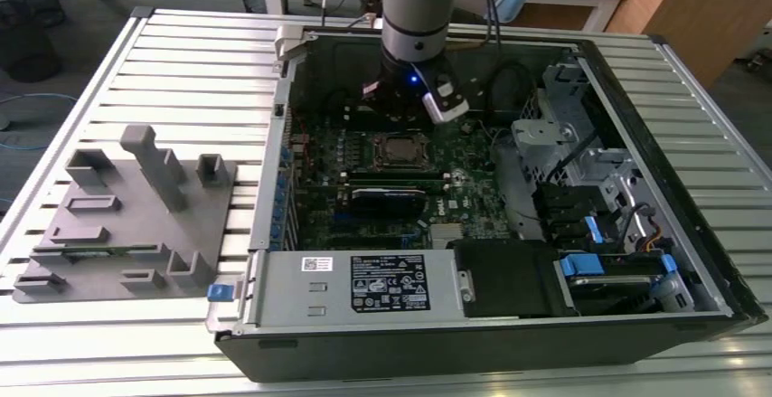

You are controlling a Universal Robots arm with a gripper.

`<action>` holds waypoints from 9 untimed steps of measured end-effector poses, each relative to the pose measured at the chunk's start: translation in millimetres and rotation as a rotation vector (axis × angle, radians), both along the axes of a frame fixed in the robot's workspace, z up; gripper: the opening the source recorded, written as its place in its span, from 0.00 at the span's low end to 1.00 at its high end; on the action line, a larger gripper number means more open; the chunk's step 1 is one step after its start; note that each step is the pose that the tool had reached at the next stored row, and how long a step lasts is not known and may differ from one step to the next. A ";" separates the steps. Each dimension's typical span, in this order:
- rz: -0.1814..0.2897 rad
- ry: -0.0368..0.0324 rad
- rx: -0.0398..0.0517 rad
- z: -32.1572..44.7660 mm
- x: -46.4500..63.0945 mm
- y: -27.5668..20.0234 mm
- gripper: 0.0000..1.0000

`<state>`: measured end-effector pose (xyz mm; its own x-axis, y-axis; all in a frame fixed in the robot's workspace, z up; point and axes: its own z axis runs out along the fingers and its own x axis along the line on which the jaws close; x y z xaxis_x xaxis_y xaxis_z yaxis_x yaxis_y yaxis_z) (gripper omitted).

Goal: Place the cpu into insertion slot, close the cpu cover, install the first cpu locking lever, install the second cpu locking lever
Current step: 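Install the first cpu locking lever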

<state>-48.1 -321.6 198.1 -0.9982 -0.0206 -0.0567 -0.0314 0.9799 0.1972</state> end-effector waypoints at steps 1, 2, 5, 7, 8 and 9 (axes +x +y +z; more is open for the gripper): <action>0.000 0.0000 -0.0002 -0.6 0.0 0.0 0.11; 0.000 0.0001 -0.0004 -1.1 0.2 0.0 0.11; 0.000 0.0002 -0.0009 -1.5 1.4 0.0 0.11; 0.000 0.0000 -0.0006 -1.9 3.2 0.0 0.11; 0.000 -0.0001 -0.0004 -2.0 4.2 0.0 0.11; 0.000 -0.0001 -0.0003 -2.2 5.1 0.0 0.11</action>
